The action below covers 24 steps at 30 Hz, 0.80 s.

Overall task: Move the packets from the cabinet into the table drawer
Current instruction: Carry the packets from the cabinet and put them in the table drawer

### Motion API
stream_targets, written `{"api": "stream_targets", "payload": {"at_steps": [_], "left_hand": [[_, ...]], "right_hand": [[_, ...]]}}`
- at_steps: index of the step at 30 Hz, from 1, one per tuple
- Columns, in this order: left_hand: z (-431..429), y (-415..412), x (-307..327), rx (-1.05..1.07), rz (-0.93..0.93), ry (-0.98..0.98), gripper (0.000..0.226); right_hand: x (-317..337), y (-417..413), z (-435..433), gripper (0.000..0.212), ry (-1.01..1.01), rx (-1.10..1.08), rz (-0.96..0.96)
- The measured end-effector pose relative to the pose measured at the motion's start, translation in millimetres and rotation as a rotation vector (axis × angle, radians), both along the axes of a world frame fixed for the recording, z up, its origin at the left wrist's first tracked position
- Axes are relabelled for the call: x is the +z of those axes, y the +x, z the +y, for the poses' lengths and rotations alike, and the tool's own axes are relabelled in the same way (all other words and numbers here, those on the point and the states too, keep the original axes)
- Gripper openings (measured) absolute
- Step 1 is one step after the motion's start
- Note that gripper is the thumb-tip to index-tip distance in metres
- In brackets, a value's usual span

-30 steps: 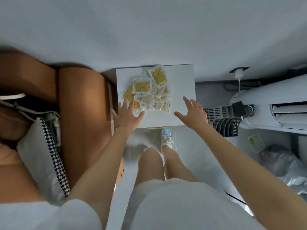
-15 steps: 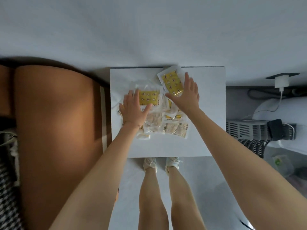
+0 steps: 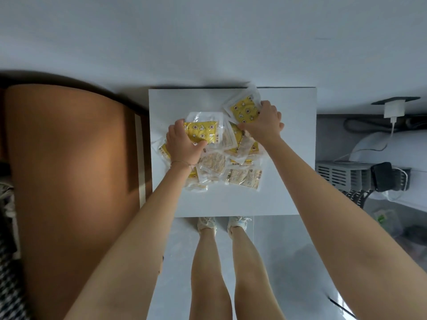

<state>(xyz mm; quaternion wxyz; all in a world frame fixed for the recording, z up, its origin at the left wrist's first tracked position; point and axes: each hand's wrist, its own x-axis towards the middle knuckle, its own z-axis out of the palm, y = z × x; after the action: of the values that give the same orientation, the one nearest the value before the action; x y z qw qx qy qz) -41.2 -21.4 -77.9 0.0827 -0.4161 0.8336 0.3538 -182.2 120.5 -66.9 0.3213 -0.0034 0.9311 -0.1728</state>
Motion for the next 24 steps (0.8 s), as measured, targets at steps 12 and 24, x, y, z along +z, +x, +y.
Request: {"api": "stream_targets", "payload": {"at_steps": [12,24], "left_hand": [[4.0,11.4,25.8,0.166,0.184,0.294,0.031],[14.7,65.0,106.4,0.495,0.257,0.865,0.026]], "right_hand": [[17.2,9.7,55.5,0.027,-0.348,-0.272,-0.108],[106.8,76.2,87.0,0.032,-0.609,-0.475,-0.392]]}}
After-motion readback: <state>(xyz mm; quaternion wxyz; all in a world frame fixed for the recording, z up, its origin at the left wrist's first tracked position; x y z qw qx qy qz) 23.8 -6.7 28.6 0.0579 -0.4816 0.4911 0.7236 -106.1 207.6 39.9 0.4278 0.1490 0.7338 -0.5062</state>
